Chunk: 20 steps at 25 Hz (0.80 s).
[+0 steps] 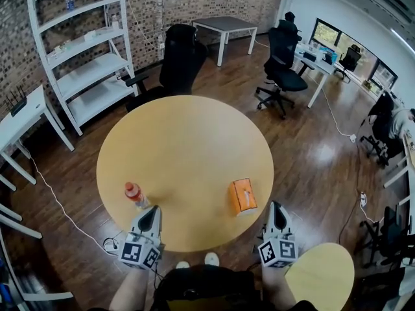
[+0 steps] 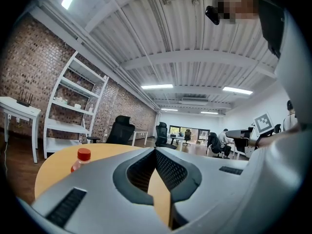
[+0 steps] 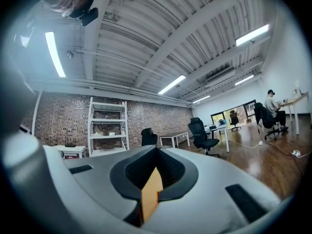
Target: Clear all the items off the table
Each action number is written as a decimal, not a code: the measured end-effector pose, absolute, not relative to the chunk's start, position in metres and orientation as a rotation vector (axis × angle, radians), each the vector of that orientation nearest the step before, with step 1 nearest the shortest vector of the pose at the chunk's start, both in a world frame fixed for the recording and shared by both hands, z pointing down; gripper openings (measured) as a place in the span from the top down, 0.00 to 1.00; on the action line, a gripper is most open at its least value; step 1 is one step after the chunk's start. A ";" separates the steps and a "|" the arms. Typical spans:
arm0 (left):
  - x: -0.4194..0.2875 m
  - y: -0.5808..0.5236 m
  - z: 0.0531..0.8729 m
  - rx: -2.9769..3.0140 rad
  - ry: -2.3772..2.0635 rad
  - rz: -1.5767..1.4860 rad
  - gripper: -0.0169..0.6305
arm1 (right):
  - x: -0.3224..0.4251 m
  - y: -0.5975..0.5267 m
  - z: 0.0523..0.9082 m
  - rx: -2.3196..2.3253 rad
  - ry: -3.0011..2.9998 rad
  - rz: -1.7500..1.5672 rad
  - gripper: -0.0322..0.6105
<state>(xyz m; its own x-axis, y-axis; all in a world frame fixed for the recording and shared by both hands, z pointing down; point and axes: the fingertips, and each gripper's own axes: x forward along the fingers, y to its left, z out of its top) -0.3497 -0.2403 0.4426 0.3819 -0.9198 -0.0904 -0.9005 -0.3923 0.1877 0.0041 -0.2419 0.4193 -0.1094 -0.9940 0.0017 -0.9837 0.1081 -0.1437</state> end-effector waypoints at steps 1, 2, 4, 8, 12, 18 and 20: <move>-0.349 -0.241 0.443 2.521 -1.668 -0.272 0.97 | 0.004 -0.243 0.420 -2.027 2.271 -0.167 0.95; -0.348 -0.241 0.443 2.521 -1.668 -0.270 0.97 | 0.005 -0.244 0.421 -2.025 2.275 -0.172 0.95; -0.347 -0.243 0.444 2.521 -1.665 -0.265 0.97 | 0.008 -0.245 0.423 -2.029 2.276 -0.182 0.95; -0.343 -0.246 0.443 2.526 -1.658 -0.255 0.97 | 0.015 -0.246 0.424 -2.048 2.271 -0.183 0.95; -0.340 -0.249 0.444 2.527 -1.652 -0.253 0.97 | 0.019 -0.245 0.424 -2.051 2.265 -0.190 0.95; -0.328 -0.264 0.437 2.549 -1.618 -0.242 0.97 | 0.036 -0.248 0.412 -2.078 2.208 -0.181 0.95; -0.325 -0.267 0.438 2.557 -1.604 -0.221 0.97 | 0.043 -0.246 0.411 -2.096 2.185 -0.185 0.95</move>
